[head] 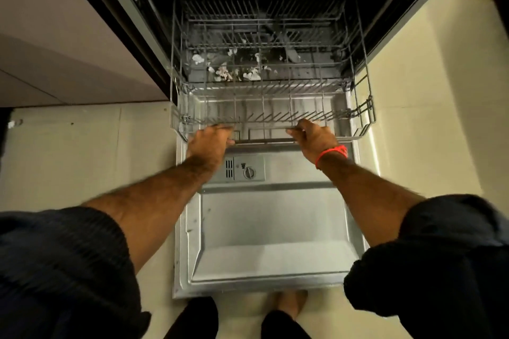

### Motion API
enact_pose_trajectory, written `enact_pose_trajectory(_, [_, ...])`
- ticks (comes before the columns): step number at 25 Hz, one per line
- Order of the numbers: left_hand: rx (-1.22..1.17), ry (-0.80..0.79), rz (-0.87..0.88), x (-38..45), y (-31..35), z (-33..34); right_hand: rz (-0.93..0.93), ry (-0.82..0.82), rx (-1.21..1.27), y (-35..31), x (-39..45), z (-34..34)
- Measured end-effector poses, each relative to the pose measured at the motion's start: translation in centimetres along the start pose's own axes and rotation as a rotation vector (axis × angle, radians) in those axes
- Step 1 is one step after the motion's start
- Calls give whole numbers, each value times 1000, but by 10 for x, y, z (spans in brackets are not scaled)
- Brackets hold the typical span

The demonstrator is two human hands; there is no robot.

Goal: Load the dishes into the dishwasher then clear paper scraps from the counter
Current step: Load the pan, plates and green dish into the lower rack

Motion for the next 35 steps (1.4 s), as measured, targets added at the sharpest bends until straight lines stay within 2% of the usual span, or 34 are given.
enact_pose_trajectory(4, [40,-99,-64,-76,0,24,15,-91,-47,11,-71,26])
enact_pose_trajectory(8, [286,-157,-40,-151,2,52,67,-143,63,20,-146,63])
enact_pose_trajectory(12, [178,-185,-31,-214,-10,86,204,-126,189,28,-217,92])
enact_pose_trajectory(16, [124,-326,11,-247,-25,114,179,40,305,11,-270,102])
enact_pose_trajectory(19, [106,-406,31,-239,-27,106,247,-39,283,7,-269,95])
enact_pose_trajectory(22, [11,-351,-13,-261,-36,80,262,-191,124,-8,-272,79])
enact_pose_trajectory(24, [-62,-281,-30,-293,-43,55,216,-113,80,-31,-288,60])
enact_pose_trajectory(26, [-99,-239,-23,-325,-46,21,145,-50,186,-65,-312,39])
enact_pose_trajectory(30, [-232,-169,-40,-371,-40,-69,65,-60,375,-156,-367,-20])
enact_pose_trajectory(35, [-380,-36,-85,-432,-27,-189,-47,-25,465,-275,-425,-99])
Point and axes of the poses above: each hand's wrist, its own x-axis towards the middle knuckle, its own z-axis out of the palm, y = z × x, the point moved 3 cm from there along x, towards the middle knuckle, and after that the axes turned 8 degrees about -z, right-handed, at the moved point
